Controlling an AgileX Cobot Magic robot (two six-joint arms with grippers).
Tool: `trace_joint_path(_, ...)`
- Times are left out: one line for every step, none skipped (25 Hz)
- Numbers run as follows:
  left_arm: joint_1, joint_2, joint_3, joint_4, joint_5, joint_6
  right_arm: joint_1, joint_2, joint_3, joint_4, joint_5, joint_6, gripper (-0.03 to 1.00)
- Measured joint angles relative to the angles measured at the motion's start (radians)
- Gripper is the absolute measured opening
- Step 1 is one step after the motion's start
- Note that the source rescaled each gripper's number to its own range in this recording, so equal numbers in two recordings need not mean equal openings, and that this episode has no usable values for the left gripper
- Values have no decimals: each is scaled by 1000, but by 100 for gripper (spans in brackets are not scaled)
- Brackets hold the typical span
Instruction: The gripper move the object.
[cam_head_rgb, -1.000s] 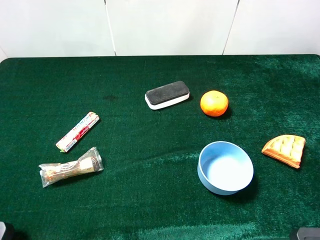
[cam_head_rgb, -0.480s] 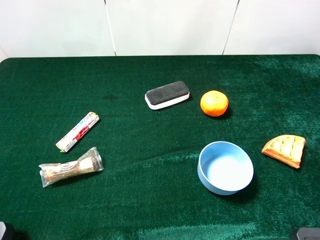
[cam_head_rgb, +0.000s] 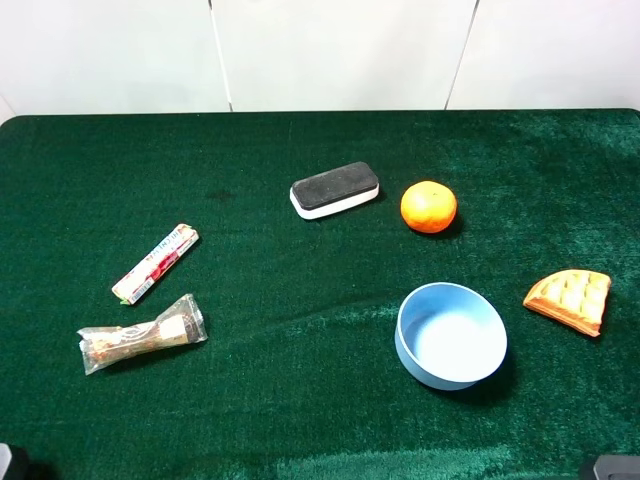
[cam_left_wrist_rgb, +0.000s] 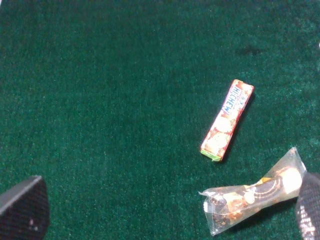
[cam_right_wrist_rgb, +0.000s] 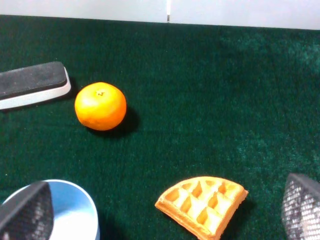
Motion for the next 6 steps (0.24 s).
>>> trace_joint_path(0, 0, 0, 0, 0, 0, 0, 0, 0, 0, 0, 0, 100)
trace_joint_path(0, 0, 0, 0, 0, 0, 0, 0, 0, 0, 0, 0, 100)
trace_joint_path(0, 0, 0, 0, 0, 0, 0, 0, 0, 0, 0, 0, 100)
trace_joint_path(0, 0, 0, 0, 0, 0, 0, 0, 0, 0, 0, 0, 100)
trace_joint_path(0, 0, 0, 0, 0, 0, 0, 0, 0, 0, 0, 0, 100)
trace_joint_path(0, 0, 0, 0, 0, 0, 0, 0, 0, 0, 0, 0, 100)
